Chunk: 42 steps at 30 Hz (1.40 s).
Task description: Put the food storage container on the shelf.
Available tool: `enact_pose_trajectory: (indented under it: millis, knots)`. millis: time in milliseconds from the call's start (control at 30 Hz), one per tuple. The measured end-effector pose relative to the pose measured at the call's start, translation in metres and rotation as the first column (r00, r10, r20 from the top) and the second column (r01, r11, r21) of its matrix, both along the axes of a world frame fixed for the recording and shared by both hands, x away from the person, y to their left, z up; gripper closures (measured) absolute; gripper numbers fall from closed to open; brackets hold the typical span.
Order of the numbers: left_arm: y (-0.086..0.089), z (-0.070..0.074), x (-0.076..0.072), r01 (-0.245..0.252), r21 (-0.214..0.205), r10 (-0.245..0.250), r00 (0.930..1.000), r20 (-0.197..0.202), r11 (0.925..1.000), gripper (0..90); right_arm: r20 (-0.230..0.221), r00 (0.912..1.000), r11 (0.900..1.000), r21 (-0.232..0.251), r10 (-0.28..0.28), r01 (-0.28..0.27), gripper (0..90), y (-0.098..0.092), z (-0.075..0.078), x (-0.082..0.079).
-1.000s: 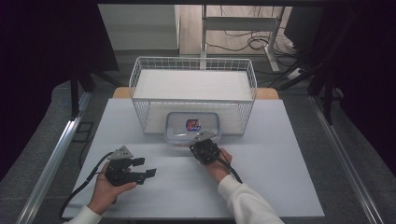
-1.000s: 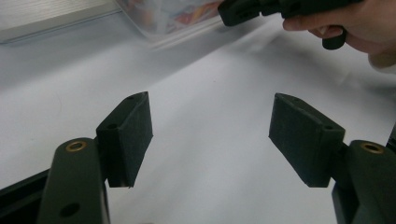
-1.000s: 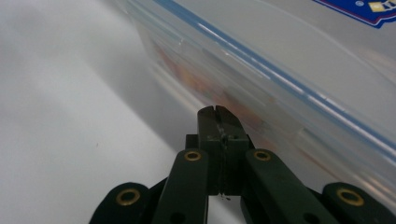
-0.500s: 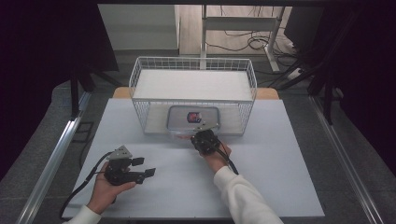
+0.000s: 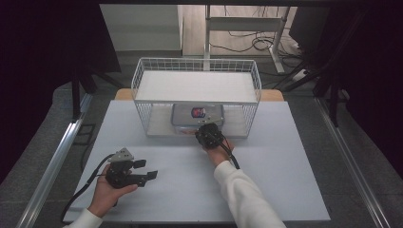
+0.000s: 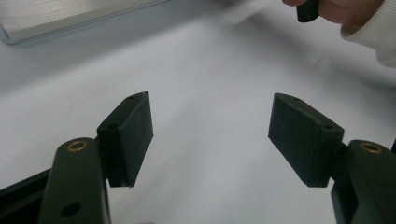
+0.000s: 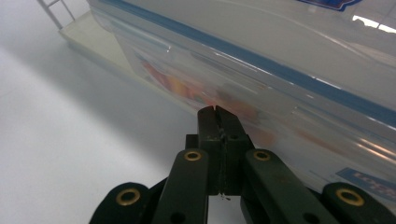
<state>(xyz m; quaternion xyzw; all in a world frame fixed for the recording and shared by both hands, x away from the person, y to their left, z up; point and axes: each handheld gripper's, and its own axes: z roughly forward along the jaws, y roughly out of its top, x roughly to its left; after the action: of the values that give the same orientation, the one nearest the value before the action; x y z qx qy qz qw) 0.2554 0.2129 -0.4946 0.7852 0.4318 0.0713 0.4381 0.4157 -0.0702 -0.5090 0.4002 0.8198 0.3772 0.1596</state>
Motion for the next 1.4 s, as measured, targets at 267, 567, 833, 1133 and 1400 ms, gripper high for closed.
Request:
enact_pose_trajectory:
  millis: [267,567,833,1133,1400]
  knots:
    - [0.001,0.0,0.001,0.004,0.013,-0.004,1.0,-0.002,0.9999,29.8,-0.003,0.9999,0.9999,0.008,0.011,-0.011,89.3,0.0,0.0,0.005]
    - [0.0,0.0,0.003,-0.014,-0.016,0.014,0.9999,-0.006,0.9998,29.9,0.05,0.9955,0.9966,0.016,0.08,-0.081,89.3,-0.013,0.025,-0.019]
    - [0.001,0.002,-0.001,-0.017,-0.005,0.017,0.9998,0.013,0.9998,29.9,0.063,0.9872,0.9891,-0.023,0.146,-0.145,89.3,-0.048,0.041,-0.059]
    - [-0.002,0.0,-0.002,-0.03,-0.003,0.03,0.9994,0.016,0.9996,29.8,0.075,0.9833,0.9862,-0.009,0.166,-0.165,89.3,-0.125,0.049,-0.117]
    - [-0.006,-0.001,-0.005,-0.042,0.01,0.042,0.9991,0.01,0.9991,29.2,0.057,0.9958,0.9974,0.005,0.072,-0.072,55.9,-0.187,0.033,-0.153]
